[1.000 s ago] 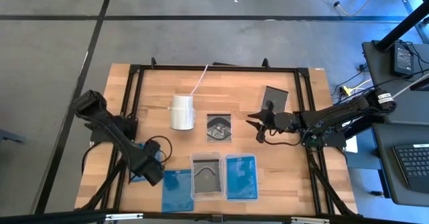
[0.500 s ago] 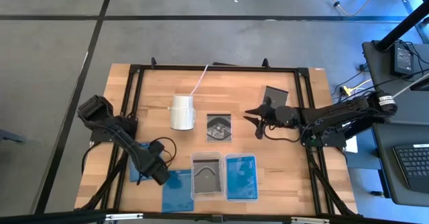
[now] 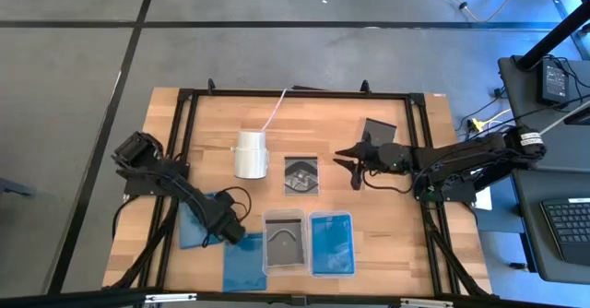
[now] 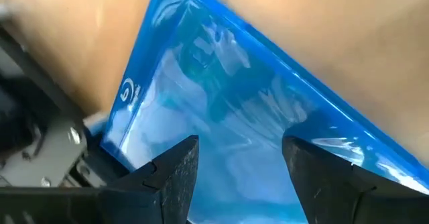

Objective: Pick & place jewel cases by type
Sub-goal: Put the top blue cd case into the right transparent bin

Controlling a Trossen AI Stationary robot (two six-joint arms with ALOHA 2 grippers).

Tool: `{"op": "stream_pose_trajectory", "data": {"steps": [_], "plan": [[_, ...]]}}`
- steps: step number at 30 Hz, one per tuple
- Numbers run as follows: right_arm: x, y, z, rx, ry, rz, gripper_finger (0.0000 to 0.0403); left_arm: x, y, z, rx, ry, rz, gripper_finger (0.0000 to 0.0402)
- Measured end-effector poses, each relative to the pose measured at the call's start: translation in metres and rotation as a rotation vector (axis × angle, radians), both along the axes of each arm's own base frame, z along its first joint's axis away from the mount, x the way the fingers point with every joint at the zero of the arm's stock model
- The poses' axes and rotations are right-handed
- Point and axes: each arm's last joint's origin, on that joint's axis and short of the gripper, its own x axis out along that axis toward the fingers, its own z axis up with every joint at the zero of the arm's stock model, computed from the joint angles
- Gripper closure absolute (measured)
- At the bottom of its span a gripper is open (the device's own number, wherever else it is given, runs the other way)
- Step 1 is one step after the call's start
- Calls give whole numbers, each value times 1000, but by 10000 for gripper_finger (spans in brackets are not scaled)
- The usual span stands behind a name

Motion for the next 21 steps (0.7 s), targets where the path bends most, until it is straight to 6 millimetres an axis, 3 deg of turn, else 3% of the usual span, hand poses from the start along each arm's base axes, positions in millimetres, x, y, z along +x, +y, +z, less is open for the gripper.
{"op": "stream_pose_trajectory", "data": {"steps": [13, 21], "plan": [[14, -3, -11, -28, -11, 46, 284, 15, 20, 3, 117, -140, -48, 181], [38, -17, -9, -36, -82, 179, 284, 22, 31, 3, 174, -175, -26, 181]]}}
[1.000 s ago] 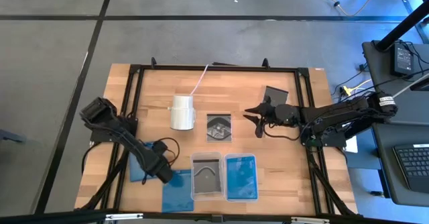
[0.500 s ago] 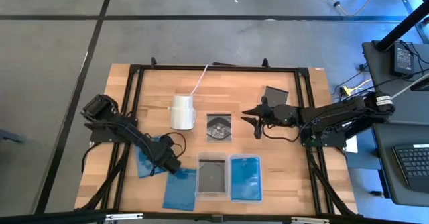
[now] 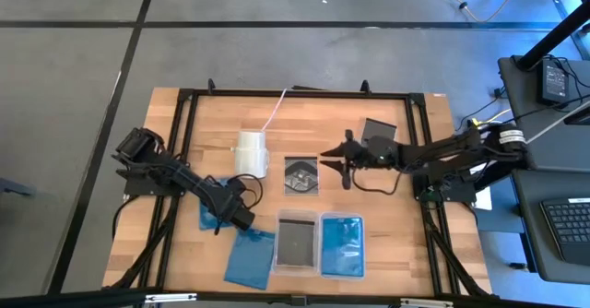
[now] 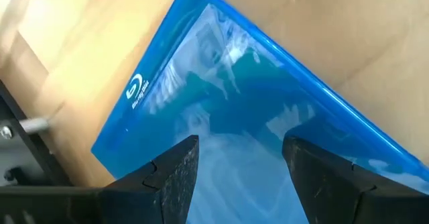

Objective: Pick & place jewel cases by type
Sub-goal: Put the top blue cd case into the right transparent bin

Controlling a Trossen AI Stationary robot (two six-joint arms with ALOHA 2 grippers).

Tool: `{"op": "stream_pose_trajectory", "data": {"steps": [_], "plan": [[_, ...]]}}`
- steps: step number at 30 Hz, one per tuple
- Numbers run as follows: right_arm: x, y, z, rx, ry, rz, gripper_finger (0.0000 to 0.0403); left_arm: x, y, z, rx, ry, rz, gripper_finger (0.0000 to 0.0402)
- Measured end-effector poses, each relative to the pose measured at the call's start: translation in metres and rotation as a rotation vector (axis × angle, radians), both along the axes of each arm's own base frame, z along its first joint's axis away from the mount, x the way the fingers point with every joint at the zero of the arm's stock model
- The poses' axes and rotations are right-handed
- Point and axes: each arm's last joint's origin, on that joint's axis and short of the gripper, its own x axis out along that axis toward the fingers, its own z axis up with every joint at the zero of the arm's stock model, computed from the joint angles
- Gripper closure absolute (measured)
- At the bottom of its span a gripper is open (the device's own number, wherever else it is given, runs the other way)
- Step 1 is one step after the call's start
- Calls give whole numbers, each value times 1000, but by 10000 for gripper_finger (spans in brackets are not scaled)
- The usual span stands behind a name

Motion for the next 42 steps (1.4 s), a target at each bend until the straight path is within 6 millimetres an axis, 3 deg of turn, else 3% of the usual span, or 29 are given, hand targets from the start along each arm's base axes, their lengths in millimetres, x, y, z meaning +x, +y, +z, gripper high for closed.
{"op": "stream_pose_trajectory", "data": {"steps": [8, 14, 19, 30, 42], "plan": [[73, -3, 18, -47, 108, 169, 284, -1, 7, 13, -11, -49, -19, 180], [135, -3, 13, -36, 192, 331, 284, -3, 8, 26, -30, -102, -26, 180], [172, 6, 3, -51, 275, 420, 284, -8, 7, 37, -81, -116, -35, 180], [220, 44, -2, -139, 310, 513, 284, -45, -10, 78, -109, -288, -1, 180], [262, 51, -40, -183, 357, 436, 284, -70, -38, 77, -93, -336, 123, 180]]}}
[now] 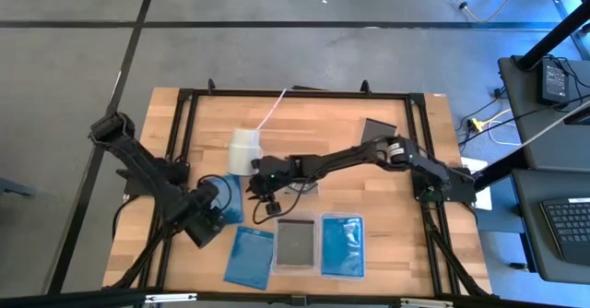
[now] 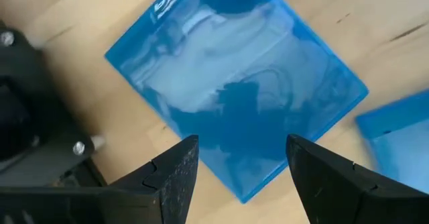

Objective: Pick & place jewel cases by type
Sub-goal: Put the top blue cd case into the right transparent bin

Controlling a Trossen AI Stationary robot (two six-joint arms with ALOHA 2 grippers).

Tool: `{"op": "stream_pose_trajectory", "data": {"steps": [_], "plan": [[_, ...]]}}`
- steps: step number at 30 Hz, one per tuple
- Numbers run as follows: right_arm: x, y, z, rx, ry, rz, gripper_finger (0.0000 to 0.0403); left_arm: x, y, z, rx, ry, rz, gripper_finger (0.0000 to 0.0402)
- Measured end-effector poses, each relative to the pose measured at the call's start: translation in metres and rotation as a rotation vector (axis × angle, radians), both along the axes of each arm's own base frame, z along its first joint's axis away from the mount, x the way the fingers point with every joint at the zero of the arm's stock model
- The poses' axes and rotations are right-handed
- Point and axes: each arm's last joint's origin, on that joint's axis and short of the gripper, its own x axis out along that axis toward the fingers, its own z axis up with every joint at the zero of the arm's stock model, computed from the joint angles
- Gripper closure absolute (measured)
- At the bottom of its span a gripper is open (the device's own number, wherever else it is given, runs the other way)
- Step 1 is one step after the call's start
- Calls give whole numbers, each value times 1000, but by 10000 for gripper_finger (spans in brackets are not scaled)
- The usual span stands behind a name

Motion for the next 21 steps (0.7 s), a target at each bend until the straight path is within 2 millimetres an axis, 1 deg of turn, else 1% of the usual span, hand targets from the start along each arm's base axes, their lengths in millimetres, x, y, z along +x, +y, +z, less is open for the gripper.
{"op": "stream_pose_trajectory", "data": {"steps": [4, 7, 12, 16, 21], "plan": [[8, 1, -11, -1, 17, -5, 284, -7, -6, 0, -30, 11, 46, 180], [6, 1, -21, -7, 76, -8, 284, -12, -8, -3, -30, 75, 89, 180], [5, 1, -7, -21, 54, 2, 284, -11, -10, -5, -7, 35, 87, 180], [4, 4, -10, -21, 76, 6, 284, -12, -10, -5, 1, 33, 86, 180], [4, 5, -8, -48, 58, 29, 284, -12, -10, -6, -2, 30, 86, 180]]}}
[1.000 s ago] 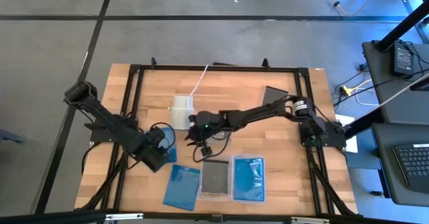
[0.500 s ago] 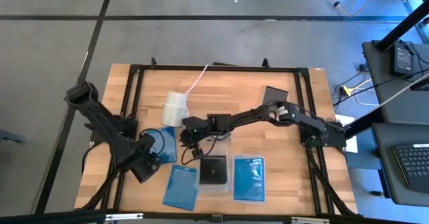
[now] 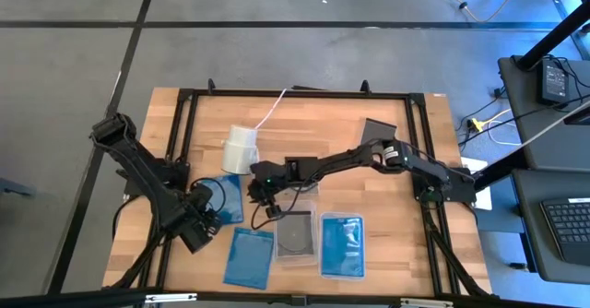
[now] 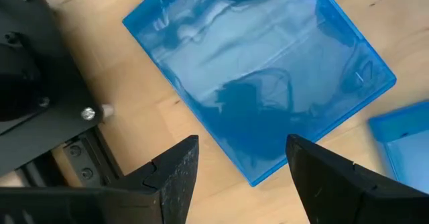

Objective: Pick & place jewel cases by type
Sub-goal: Put the top blue cd case into the right transparent bin

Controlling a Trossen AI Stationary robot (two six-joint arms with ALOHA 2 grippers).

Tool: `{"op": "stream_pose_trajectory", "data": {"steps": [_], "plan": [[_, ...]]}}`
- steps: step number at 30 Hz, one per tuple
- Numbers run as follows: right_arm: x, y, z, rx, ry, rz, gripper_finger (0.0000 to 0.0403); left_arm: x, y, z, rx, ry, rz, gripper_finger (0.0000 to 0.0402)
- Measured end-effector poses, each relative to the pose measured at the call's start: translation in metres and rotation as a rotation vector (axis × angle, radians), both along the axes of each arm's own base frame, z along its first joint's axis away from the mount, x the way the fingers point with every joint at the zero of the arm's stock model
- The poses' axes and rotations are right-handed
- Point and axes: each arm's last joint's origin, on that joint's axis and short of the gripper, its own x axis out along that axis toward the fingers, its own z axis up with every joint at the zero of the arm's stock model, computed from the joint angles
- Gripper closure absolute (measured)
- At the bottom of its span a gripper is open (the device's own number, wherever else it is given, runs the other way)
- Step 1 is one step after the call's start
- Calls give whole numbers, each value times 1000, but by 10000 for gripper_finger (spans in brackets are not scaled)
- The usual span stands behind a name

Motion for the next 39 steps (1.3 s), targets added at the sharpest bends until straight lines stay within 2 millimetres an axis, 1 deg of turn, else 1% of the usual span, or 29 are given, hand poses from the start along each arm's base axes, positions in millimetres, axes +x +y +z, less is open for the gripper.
{"op": "stream_pose_trajectory", "data": {"steps": [2, 5, 9, 11, 14, 16, 20, 23, 26, 28, 30, 34, 36, 39], "plan": [[1, -1, 2, -55, -15, -2, 284, 0, 0, -7, -13, -11, 0, 180], [3, -5, 5, -149, -34, -55, 284, -1, 0, -21, -65, -15, 3, 180], [3, -9, 2, -169, -21, -80, 284, -6, 3, -41, -117, 9, 9, 180], [2, -9, 2, -171, -15, -80, 284, -9, 5, -45, -128, 40, 14, 180], [2, -9, 2, -154, 13, -92, 284, -9, 5, -46, -127, 42, 14, 180], [3, -8, 7, -133, 25, -100, 284, -9, 5, -46, -126, 35, 13, 180], [3, -2, 10, -98, 27, -58, 284, -7, 5, -46, -105, -3, 5, 180], [2, 4, 8, -114, 32, -28, 284, -6, 4, -46, -109, -13, -19, 180], [2, 4, 11, -176, 63, -19, 284, -6, 4, -46, -111, -15, -21, 180], [4, 2, 21, -194, 91, -45, 284, -6, 4, -46, -112, -15, -21, 180], [7, 0, 35, -167, 86, -76, 284, -6, 4, -46, -108, -19, -22, 180], [11, -2, 54, -146, 71, -97, 284, -5, 5, -46, -88, -38, -38, 180], [13, -1, 59, -143, 43, -97, 284, -5, 5, -46, -88, -39, -41, 180], [12, 3, 58, -143, 52, -89, 284, -5, 4, -46, -88, -39, -44, 180]]}}
